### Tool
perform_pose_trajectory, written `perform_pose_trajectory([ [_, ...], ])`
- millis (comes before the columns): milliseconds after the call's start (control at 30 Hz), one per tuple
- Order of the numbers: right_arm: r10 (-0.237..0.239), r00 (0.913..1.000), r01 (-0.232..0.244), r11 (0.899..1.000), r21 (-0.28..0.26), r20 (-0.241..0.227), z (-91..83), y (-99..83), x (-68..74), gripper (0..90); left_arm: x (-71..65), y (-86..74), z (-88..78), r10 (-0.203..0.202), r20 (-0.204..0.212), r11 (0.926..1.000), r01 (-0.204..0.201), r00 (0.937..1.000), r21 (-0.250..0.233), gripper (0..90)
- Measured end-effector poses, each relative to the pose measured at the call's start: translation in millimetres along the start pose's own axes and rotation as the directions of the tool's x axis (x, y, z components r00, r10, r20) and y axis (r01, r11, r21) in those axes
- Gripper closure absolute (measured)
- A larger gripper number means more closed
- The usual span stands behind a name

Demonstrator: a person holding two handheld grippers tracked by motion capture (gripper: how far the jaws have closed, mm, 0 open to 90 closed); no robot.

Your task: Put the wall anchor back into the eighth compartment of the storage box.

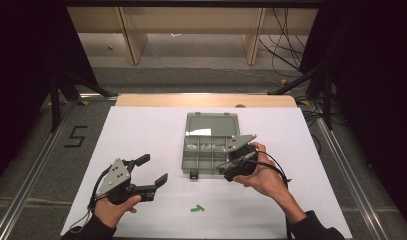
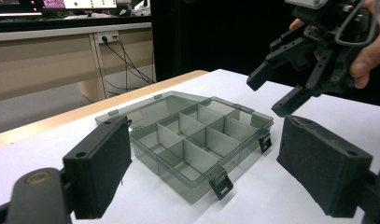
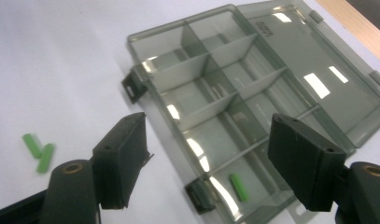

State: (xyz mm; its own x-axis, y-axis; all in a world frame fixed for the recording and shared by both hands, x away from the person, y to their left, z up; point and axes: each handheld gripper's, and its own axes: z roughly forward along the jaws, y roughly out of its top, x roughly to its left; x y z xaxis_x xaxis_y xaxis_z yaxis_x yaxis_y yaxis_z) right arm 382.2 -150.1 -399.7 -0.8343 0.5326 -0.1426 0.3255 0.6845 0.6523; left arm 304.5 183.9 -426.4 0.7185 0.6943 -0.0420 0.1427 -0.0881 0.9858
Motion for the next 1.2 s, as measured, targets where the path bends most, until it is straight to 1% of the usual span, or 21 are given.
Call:
perform_pose_trajectory([
  [33,-0.008,1.0,0.008,1.0,0.004,0.006,0.1,0.8,2.5,29.3,0.0,0.0,0.0,0.0,0.001,1.0,0.0,1.0,-0.001,16.4],
  [67,-0.018,0.9998,0.018,1.0,0.006,0.001,0.7,1.6,4.5,29.3,0.0,0.0,0.0,-0.001,0.001,1.0,0.001,1.0,-0.001,16.4],
  [133,-0.015,0.9997,0.015,1.0,0.011,-0.018,1.9,3.2,10.6,29.3,0.0,0.0,-0.1,-0.001,0.001,1.0,0.001,1.0,-0.002,16.4],
  [167,-0.024,0.9995,0.024,1.0,0.011,-0.022,3.2,3.9,12.8,29.3,0.0,0.0,0.0,0.0,0.001,1.0,0.0,1.0,-0.002,16.4],
  [200,-0.024,0.9992,0.024,1.0,0.019,-0.033,3.9,4.7,16.0,29.3,-0.1,0.0,0.0,0.0,0.001,1.0,0.0,1.0,-0.001,16.4],
  [333,-0.058,0.9967,0.06,0.998,0.029,-0.057,10.4,6.6,28.1,29.4,-0.2,0.0,0.0,-0.001,0.001,1.0,0.001,1.0,-0.001,16.4],
  [433,-0.071,0.9935,0.075,0.996,0.044,-0.09,14.4,7.9,37.1,29.8,0.0,0.0,-0.1,0.0,0.001,1.0,0.0,1.0,-0.002,16.4],
  [500,-0.084,0.991,0.09,0.995,0.051,-0.103,17.1,8.5,41.8,30.6,-0.2,-0.1,0.0,-0.006,-0.001,1.0,0.006,1.0,-0.001,16.4],
  [600,-0.091,0.9875,0.1,0.993,0.067,-0.129,21.3,8.4,49.3,31.3,0.0,0.1,0.0,0.0,0.001,1.0,0.0,1.0,-0.002,16.4],
  [667,-0.103,0.9835,0.115,0.99,0.077,-0.149,24.3,7.8,52.9,32.4,-0.1,0.1,0.0,0.0,0.001,1.0,0.0,1.0,-0.002,16.4],
  [700,-0.109,0.983,0.122,0.989,0.079,-0.147,26.5,7.2,54.9,32.6,-0.1,0.1,-0.1,0.0,0.001,1.0,0.0,1.0,-0.003,16.4],
  [733,-0.112,0.9802,0.127,0.988,0.085,-0.163,28.0,6.8,56.8,33.0,-0.1,0.2,-0.1,0.0,0.001,1.0,0.0,1.0,-0.003,16.4],
  [800,-0.12,0.9772,0.138,0.986,0.096,-0.175,31.2,5.7,60.2,33.9,0.1,0.2,-0.1,0.0,0.001,1.0,0.0,1.0,-0.003,16.4],
  [833,-0.12,0.9747,0.141,0.985,0.102,-0.189,32.3,5.5,61.5,34.8,0.2,0.1,-0.1,0.0,0.001,1.0,0.0,1.0,-0.003,16.3],
  [900,-0.121,0.9718,0.145,0.983,0.109,-0.202,34.7,4.6,64.1,35.6,0.1,0.2,-0.1,0.0,0.001,1.0,0.0,1.0,-0.003,16.4],
  [933,-0.127,0.9687,0.153,0.982,0.111,-0.213,35.5,4.4,64.6,36.7,0.1,0.2,-0.1,0.001,0.001,1.0,-0.001,1.0,-0.003,16.4],
  [967,-0.118,0.9681,0.148,0.981,0.125,-0.221,35.5,4.0,65.8,38.0,0.1,0.2,-0.1,0.0,0.001,1.0,0.0,1.0,-0.004,16.4],
  [1067,-0.117,0.9657,0.152,0.978,0.143,-0.232,38.5,2.9,69.0,40.3,-0.1,0.2,-0.1,0.0,0.001,1.0,0.0,1.0,-0.003,16.4],
  [1200,-0.114,0.9577,0.161,0.973,0.163,-0.264,43.2,1.0,73.7,45.5,0.1,0.2,0.0,0.0,0.001,1.0,0.0,1.0,-0.003,16.4],
])
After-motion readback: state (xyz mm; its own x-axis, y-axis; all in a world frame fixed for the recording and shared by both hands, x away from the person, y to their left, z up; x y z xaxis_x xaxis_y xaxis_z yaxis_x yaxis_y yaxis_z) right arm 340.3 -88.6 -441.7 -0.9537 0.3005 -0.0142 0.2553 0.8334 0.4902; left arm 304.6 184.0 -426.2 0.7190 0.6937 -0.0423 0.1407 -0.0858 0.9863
